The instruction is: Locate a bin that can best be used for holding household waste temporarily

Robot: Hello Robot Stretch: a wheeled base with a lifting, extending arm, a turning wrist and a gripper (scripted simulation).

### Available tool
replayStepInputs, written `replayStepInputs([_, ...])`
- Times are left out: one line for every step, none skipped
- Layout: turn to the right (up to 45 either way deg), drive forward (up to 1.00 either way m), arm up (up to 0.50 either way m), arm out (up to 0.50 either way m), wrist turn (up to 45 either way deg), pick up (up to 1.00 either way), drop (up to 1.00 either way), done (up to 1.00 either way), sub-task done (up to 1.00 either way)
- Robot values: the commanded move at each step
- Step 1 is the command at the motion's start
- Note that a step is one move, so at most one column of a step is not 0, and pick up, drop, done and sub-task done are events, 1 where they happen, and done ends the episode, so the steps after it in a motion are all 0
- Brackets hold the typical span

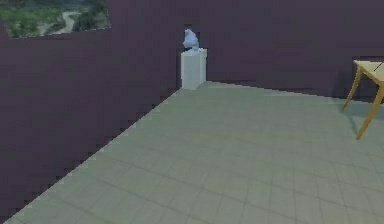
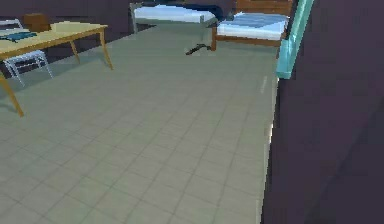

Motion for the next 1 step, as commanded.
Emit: replayStepInputs([-45.0, 0.0, 0.0, 0.0, 0.0, 0.0, 0.0, 0.0, 0.0])
